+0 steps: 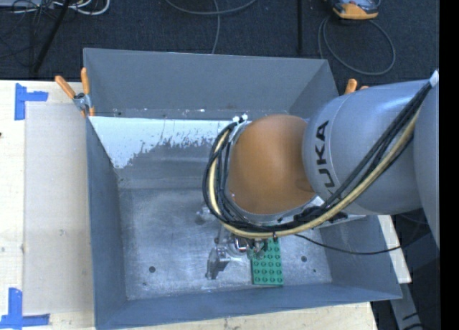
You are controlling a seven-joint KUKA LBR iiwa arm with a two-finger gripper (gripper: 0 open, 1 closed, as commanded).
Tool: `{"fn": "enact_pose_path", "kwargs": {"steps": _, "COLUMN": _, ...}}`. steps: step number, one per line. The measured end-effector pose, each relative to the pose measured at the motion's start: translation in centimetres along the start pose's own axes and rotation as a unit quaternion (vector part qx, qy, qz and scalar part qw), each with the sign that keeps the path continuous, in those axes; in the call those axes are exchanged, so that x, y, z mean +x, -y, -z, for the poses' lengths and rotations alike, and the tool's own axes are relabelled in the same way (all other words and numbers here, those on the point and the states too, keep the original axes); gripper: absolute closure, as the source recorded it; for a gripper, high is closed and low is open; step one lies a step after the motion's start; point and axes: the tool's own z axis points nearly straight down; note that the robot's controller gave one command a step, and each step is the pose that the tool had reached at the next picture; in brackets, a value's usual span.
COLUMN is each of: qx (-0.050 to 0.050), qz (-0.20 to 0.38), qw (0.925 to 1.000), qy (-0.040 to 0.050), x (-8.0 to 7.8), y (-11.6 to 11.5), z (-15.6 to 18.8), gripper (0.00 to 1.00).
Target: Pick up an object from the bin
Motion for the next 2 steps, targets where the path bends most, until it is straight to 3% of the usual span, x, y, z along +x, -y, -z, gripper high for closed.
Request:
{"fn": "enact_pose_path", "kwargs": {"steps": 1, "qx": 0.0, "qz": 0.082, "qw": 0.9966, "qy": -0.0038, "x": -1.2, "y": 6.5, "z": -2.5, "gripper": 0.0}}
{"fn": "enact_pose_path", "kwargs": {"steps": 2, "qx": -0.005, "qz": 0.146, "qw": 0.9892, "qy": -0.0012, "x": -2.5, "y": 12.7, "z": -9.2, "gripper": 0.0}}
